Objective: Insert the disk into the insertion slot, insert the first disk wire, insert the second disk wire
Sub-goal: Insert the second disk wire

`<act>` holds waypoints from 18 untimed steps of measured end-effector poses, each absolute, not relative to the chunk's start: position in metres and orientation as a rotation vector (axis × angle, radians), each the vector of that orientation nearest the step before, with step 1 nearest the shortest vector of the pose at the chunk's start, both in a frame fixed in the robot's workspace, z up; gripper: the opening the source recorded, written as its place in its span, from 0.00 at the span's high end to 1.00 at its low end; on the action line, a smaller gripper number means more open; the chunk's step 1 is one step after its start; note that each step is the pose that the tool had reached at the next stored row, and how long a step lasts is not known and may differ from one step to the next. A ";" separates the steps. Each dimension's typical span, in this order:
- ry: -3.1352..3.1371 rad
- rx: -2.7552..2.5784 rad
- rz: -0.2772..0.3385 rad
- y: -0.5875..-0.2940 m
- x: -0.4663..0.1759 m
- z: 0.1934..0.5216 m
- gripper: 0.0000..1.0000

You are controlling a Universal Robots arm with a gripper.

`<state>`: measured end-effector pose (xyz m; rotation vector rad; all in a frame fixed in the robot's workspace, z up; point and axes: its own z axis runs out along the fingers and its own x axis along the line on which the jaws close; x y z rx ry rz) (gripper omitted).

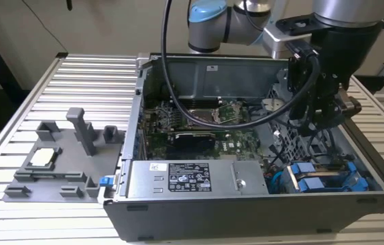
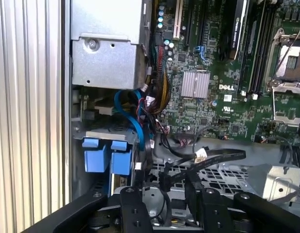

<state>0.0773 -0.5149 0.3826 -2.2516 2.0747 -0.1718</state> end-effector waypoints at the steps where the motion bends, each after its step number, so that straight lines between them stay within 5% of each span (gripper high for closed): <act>1: 2.073 -2.250 -0.176 -0.515 0.077 0.382 0.53; 18: 2.091 -2.211 -0.287 -0.514 0.069 0.371 0.62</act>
